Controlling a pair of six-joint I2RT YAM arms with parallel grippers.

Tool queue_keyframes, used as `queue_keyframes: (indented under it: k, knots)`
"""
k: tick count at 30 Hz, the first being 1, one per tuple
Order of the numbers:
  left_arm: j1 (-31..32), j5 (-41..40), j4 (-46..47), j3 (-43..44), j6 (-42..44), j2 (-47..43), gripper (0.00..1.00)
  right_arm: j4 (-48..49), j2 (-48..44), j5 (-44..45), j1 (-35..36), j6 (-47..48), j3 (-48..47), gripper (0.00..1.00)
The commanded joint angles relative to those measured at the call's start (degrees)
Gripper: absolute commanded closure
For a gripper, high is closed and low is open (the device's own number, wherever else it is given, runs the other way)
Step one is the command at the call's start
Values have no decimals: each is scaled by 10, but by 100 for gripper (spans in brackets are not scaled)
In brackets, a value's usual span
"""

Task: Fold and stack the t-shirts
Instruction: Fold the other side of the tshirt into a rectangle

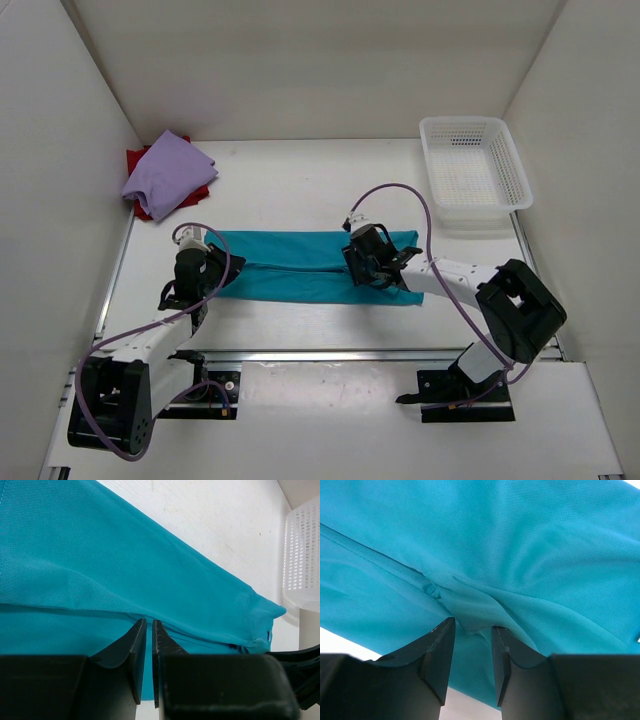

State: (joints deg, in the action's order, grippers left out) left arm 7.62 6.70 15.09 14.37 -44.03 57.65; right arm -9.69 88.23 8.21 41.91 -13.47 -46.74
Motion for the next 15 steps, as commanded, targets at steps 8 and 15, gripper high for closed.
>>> queue_keyframes:
  k: [8, 15]
  knots:
    - [3, 4, 20, -7, -3, 1, 79, 57, 20, -22, -12, -14, -27, 76]
    - [-3, 6, 20, -10, -1, 4, 79, 53, -16, -42, 7, -30, -15, 89]
